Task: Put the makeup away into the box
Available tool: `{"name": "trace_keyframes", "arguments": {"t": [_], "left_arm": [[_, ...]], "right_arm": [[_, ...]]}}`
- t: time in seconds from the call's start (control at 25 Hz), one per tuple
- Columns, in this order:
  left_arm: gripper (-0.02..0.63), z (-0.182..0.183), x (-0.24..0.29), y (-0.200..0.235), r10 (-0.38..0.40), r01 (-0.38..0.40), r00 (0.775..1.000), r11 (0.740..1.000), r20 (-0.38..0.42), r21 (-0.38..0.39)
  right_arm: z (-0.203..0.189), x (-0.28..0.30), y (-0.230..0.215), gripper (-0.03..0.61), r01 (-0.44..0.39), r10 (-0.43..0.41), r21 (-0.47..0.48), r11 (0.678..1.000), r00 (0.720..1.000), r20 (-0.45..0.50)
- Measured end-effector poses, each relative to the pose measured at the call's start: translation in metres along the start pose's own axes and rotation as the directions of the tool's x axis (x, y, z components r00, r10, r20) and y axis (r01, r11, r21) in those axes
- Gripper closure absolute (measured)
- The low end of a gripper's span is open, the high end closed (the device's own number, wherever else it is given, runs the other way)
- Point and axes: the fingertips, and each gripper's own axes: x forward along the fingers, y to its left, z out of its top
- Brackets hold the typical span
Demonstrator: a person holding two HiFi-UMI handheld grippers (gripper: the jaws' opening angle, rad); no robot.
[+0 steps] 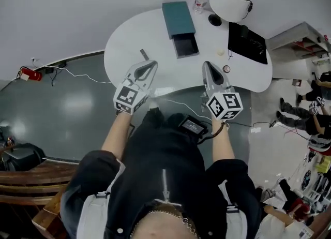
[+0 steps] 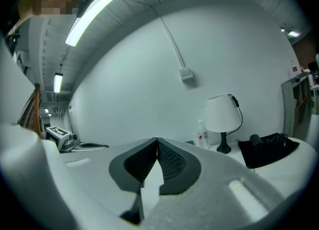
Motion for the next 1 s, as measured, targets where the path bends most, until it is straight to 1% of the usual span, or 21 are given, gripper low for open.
{"name": "trace_keyframes", "arguments": {"t": [0.16,0.28,0.44,0.6,0.72,0.88,1.0], "left_arm": [[0.600,0.000,0.020,0.017,-0.010,0.010,1.000,1.000,-0.005,-0.013],[0.600,0.002,0.032,0.024,0.008,-0.008,1.000,1.000,0.013,-0.018],[0.600,-0.005,0.050,0.025,0.011,-0.012,1.000,0.999,-0.017,-0.051],[0.600,-0.010,0.061,0.021,0.019,-0.020,0.999,0.998,-0.029,-0.060],[0.600,-0.008,0.068,0.018,0.029,-0.033,0.998,0.997,-0.059,-0.063],[0.600,-0.007,0.080,0.013,-0.001,-0.002,0.999,0.999,-0.048,-0.052],[0.600,-0.007,0.099,0.002,-0.032,0.031,0.998,0.999,-0.055,-0.032]], "right_arm": [[-0.002,0.018,-0.014,0.572,0.020,-0.019,0.014,1.000,0.999,-0.025],[-0.004,0.029,-0.024,0.573,0.010,-0.010,0.016,1.000,0.999,-0.039],[0.001,0.040,-0.040,0.573,0.000,0.000,-0.001,1.000,0.999,-0.043],[0.005,0.044,-0.056,0.572,-0.012,0.012,-0.019,1.000,0.999,-0.045],[0.003,0.044,-0.065,0.573,-0.014,0.014,-0.012,1.000,0.999,-0.050],[-0.008,0.048,-0.072,0.572,-0.013,0.013,0.004,1.000,0.998,-0.066],[-0.015,0.047,-0.088,0.572,-0.002,0.003,0.008,1.000,0.997,-0.075]]}}
